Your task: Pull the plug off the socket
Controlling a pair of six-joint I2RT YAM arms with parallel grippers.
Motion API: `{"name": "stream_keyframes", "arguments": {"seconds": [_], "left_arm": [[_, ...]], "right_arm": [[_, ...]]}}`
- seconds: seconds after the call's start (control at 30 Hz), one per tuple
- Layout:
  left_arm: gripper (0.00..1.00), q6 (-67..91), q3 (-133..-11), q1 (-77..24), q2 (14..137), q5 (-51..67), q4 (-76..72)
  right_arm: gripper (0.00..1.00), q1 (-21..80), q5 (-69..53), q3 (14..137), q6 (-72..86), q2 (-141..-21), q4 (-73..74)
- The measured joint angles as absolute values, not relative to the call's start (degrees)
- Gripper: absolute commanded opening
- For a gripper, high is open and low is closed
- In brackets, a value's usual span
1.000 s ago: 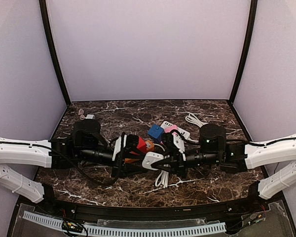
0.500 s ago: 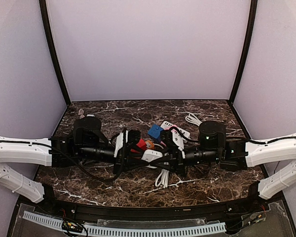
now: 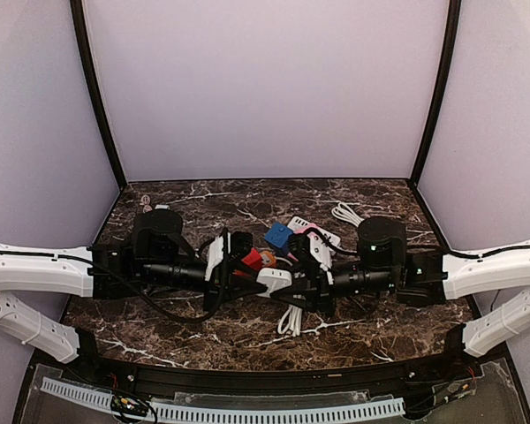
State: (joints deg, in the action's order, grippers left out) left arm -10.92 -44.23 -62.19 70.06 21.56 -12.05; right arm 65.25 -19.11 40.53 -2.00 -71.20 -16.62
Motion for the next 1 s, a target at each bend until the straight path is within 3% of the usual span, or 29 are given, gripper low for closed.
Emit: {"name": "stream_keyframes", "arguments": {"seconds": [0.1,0.3,0.43,0.57,0.73,0.8,0.9,1.0], "left_arm": [[0.01,-11.0,-44.2,-62.3,70.0,21.7,-11.8],[0.01,-11.2,-44.2,-62.3,70.0,22.0,-11.0],[0.01,-11.2,-44.2,-62.3,70.0,22.2,-10.5],[0.01,-11.2,-44.2,-62.3,70.0,22.7,-10.5],[0.01,-11.2,-44.2,-62.3,70.0,23.2,-10.6],[0.01,-11.2,-44.2,-62.3,70.0,23.3,-10.6],[0.01,-11.2,-44.2,-62.3,70.0,23.5,-10.6],[0.01,-11.2,-44.2,-62.3,70.0,23.6,-10.6]], "right_arm": [[0.40,65.2,-18.3,40.0,-1.9,-69.7,-16.6],[0.38,64.3,-17.3,38.9,-2.0,-65.9,-16.2],[0.43,63.9,-17.6,38.9,-2.1,-65.4,-15.7],[0.42,63.9,-19.5,38.9,-2.5,-66.6,-14.3],[0.27,63.9,-21.7,39.4,-3.0,-69.1,-11.9],[0.29,63.9,-22.2,39.6,-3.2,-69.4,-11.6],[0.41,63.9,-22.5,39.9,-3.4,-69.4,-11.0],[0.34,63.9,-22.8,40.6,-4.1,-69.3,-10.6]]}}
